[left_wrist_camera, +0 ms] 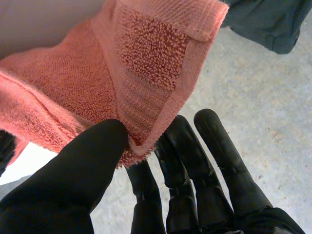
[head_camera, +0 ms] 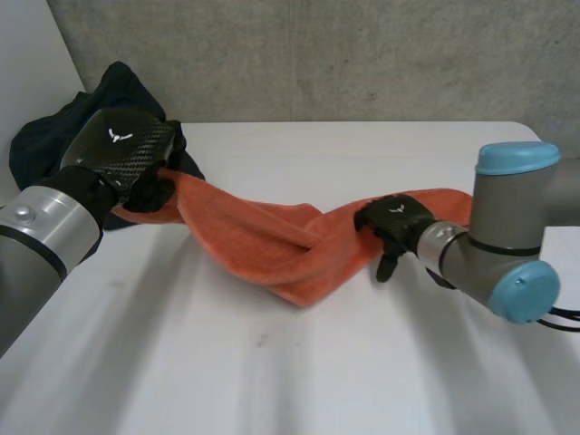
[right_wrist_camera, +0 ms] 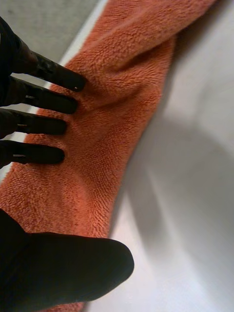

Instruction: Fold the laundry.

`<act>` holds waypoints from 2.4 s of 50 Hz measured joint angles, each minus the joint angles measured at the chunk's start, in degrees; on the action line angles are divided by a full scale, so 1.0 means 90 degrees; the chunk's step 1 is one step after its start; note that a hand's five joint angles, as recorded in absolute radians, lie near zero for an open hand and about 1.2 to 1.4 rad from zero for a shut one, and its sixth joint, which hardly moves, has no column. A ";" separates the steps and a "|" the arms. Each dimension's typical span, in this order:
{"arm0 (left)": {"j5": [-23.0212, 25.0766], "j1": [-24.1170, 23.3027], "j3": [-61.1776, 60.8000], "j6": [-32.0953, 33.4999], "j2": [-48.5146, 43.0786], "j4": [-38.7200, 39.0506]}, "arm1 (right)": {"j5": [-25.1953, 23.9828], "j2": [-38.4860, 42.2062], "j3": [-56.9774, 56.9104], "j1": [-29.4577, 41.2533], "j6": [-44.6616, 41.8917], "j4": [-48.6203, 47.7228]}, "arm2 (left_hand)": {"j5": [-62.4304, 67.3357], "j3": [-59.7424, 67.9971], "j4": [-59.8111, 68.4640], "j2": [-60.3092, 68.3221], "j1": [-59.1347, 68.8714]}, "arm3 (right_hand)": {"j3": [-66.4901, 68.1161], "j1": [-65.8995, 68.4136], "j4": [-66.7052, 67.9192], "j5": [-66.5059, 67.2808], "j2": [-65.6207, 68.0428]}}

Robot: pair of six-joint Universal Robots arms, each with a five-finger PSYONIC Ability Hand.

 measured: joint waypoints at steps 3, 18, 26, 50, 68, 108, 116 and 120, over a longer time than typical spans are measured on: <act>-0.0006 -0.0043 0.0007 -0.0034 0.0043 0.0001 | 0.0007 0.0099 -0.0109 0.0168 0.0034 -0.0217 | 0.0000 0.0001 0.0001 0.0002 0.0000 | 0.0000 0.0000 0.0001 0.0001 0.0000; -0.0049 -0.0105 0.0245 -0.0422 0.0066 -0.0001 | 0.0127 0.0655 -0.0449 0.0829 0.0184 -0.0432 | -0.0001 0.0021 0.0001 0.0015 0.0000 | 0.0000 0.0000 0.0000 0.0001 0.0000; -0.0061 -0.0200 0.0463 -0.0977 0.0319 -0.0106 | 0.0097 0.0309 -0.0423 0.1046 0.0832 -0.0420 | -0.0001 0.0021 0.0002 0.0015 0.0000 | 0.0013 0.0000 0.0013 0.0024 0.0001; -0.0064 -0.0556 0.0692 -0.2117 0.1223 -0.0320 | -0.0301 0.0590 -0.0519 0.2127 0.2451 -0.0658 | 0.0000 0.0021 0.0003 0.0016 0.0000 | 0.3924 0.3019 0.3956 0.3850 0.3750; -0.0245 -0.0354 0.0377 -0.1882 0.0990 -0.0240 | -0.0030 -0.1994 0.0218 0.0068 -0.0747 0.1202 | 0.0000 0.0022 0.0003 0.0016 0.0000 | 0.5225 0.3782 0.5290 0.5039 0.4755; -0.0828 -0.0180 -0.0085 -0.1348 -0.1487 0.0188 | 0.0095 -0.2028 0.1549 -0.1818 0.1396 0.0195 | 0.0000 0.0022 0.0003 0.0016 0.0000 | -0.0969 -0.0976 -0.0798 -0.0733 -0.1209; -0.0822 -0.0164 -0.0161 -0.1352 -0.1482 0.0188 | -0.0368 -0.1713 0.2334 -0.2330 0.0805 0.0328 | 0.0000 0.0022 0.0003 0.0016 0.0000 | 0.0141 -0.0198 0.0144 0.0123 -0.0376; -0.0822 -0.0168 -0.0156 -0.1348 -0.1491 0.0189 | -0.0540 -0.1425 0.2459 -0.2385 0.0491 0.0283 | 0.0000 0.0022 0.0003 0.0016 0.0000 | 0.0365 0.0007 0.0377 0.0328 -0.0274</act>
